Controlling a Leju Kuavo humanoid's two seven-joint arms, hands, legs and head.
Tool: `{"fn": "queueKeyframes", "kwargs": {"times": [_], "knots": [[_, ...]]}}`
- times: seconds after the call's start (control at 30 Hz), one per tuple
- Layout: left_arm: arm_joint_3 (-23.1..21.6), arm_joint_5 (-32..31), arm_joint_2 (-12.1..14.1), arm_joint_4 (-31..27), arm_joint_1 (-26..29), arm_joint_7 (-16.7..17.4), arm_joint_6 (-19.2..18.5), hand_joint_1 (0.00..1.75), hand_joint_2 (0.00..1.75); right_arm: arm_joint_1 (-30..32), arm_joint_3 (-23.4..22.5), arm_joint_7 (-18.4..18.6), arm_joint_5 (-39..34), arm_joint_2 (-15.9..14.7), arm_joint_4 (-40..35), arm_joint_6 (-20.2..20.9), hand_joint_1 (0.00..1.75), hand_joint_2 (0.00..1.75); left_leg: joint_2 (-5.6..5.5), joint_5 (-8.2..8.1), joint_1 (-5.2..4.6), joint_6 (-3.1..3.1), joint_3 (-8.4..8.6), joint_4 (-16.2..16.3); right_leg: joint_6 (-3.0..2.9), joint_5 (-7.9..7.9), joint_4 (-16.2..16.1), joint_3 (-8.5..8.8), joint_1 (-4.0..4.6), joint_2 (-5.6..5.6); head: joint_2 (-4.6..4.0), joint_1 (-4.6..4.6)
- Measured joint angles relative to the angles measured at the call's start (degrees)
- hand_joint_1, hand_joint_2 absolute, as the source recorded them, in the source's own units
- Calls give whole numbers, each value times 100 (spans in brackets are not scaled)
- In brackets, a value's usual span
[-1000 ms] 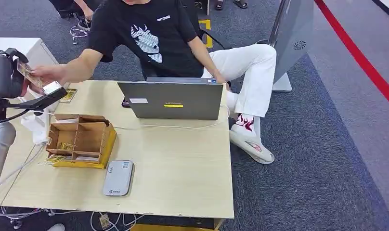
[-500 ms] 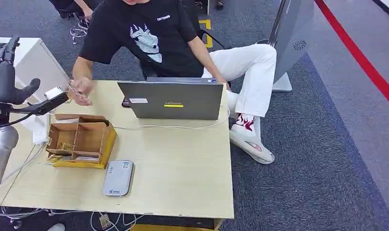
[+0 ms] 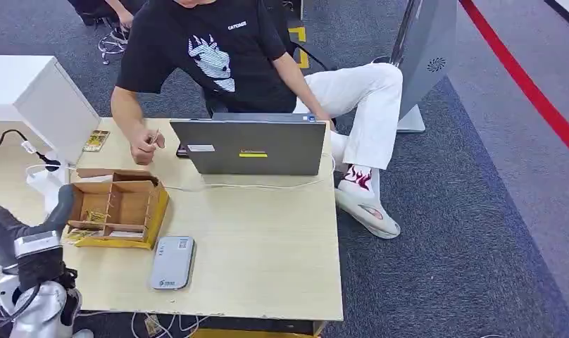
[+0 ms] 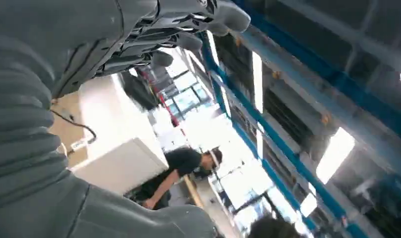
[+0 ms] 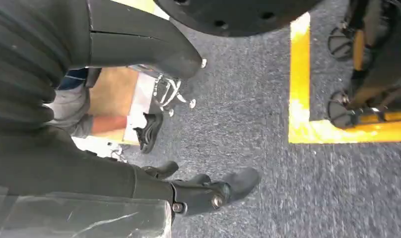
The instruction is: Pass the card to the sensor for recognition and then transmit it.
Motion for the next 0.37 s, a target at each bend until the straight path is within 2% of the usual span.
{"fn": "queueKeyframes", "kwargs": {"times": [0.07,0.13,0.17,0.23,0.27,0.3,0.37], "knots": [[147,97,-158,-319,215,-2,-13,0,175,1,-15,0,-2,11,0,-2,0,175,-16,2,3,1,-2,0,0,0,1,5,0,-22,2,0],[371,750,-394,-537,353,-2,-246,0,175,-12,-68,-9,-50,17,0,-39,0,175,-23,2,3,1,-4,-2,-1,-1,3,17,1,-29,0,2],[607,1421,-583,-598,419,-2,-551,0,175,-11,-107,-11,-72,24,0,-74,0,175,-23,1,3,1,2,-4,-1,-1,3,21,1,-29,2,0],[1281,2880,-939,-494,541,-2,-1465,0,175,-4,-166,-20,-87,33,0,-90,0,175,-18,1,4,0,8,-6,-1,-2,4,28,1,-26,0,2],[1798,3497,-1078,-213,539,13,-1991,0,175,2,-196,-35,-70,33,0,-87,0,175,-14,1,4,0,11,-6,-2,-2,3,25,1,-24,0,2],[2309,3818,-1150,191,514,11,-2327,0,175,8,-221,-39,-37,33,0,-74,0,175,-9,0,5,-2,16,-7,-2,-2,3,25,2,-18,0,2],[3438,3998,-1092,1629,340,13,-2777,0,175,12,-241,-55,74,33,0,-37,0,175,4,0,4,-3,32,-10,-7,-6,4,22,1,-3,2,-4]]}}
